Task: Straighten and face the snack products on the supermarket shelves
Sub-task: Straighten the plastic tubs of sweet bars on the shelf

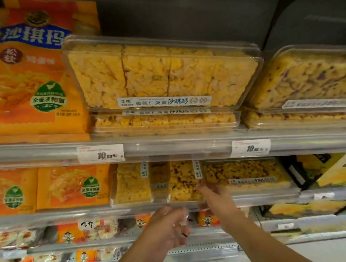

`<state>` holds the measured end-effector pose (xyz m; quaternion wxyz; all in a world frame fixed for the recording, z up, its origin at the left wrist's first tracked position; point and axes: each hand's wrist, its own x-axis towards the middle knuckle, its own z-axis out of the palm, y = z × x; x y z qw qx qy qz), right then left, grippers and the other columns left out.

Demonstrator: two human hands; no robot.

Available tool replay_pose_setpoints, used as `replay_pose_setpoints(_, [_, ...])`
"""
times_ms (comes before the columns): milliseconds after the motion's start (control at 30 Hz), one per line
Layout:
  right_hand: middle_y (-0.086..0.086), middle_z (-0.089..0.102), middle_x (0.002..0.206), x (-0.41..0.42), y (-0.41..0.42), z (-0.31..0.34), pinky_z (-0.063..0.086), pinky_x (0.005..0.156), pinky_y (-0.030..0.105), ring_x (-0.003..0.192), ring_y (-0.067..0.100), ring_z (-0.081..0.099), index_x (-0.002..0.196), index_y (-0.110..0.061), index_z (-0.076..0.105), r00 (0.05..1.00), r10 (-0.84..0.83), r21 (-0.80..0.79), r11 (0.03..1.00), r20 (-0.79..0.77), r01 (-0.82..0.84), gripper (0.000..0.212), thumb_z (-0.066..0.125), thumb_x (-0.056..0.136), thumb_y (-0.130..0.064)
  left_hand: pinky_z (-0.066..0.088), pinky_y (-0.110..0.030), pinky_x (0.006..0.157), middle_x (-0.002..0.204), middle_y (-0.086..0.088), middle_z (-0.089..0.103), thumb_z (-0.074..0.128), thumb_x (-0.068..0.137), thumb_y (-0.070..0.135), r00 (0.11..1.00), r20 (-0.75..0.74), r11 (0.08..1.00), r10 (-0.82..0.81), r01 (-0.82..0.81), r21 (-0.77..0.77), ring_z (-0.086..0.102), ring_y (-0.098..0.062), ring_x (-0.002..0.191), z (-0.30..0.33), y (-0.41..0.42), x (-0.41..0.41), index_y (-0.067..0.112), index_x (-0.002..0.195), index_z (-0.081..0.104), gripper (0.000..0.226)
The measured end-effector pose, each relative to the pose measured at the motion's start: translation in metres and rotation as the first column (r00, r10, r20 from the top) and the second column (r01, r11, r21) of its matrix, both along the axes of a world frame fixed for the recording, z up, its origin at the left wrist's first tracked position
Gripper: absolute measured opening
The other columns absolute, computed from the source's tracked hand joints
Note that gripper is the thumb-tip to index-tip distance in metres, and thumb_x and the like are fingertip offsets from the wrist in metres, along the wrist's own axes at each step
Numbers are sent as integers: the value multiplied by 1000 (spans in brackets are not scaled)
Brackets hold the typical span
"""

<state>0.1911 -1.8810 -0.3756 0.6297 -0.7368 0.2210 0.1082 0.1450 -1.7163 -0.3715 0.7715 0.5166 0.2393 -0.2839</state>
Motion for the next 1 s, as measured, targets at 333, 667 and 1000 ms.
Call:
replay_pose_setpoints(333, [8, 75, 88, -2, -10, -18, 51, 61, 35, 74, 26, 71, 103, -18, 67, 966, 238, 293, 935, -96, -201, 51, 74, 69, -54, 54, -37, 61, 109, -19, 69, 74, 76, 33, 956, 52, 957, 288, -288, -6, 71, -31, 88, -2, -48, 4, 3, 121, 58, 56])
replay_pose_setpoints(667, [6, 73, 98, -18, -38, -16, 49, 63, 32, 77, 20, 66, 110, -14, 63, 880, 465, 379, 835, -98, -400, 43, 75, 79, -40, 55, -48, 85, 100, -20, 72, 77, 67, 18, 857, 167, 867, 488, -498, 17, 66, -38, 86, -11, -47, -20, -2, 116, 60, 55])
replay_pose_setpoints(1000, [12, 73, 99, 0, -110, 3, 60, 69, 42, 83, 30, 71, 114, -8, 58, 997, 72, 440, 896, 3, -66, 50, 77, 70, -24, 58, -46, 77, 114, -14, 70, 82, 65, 12, 876, 321, 925, 359, -381, 6, 68, -34, 102, -27, -10, -55, 11, 120, 59, 60])
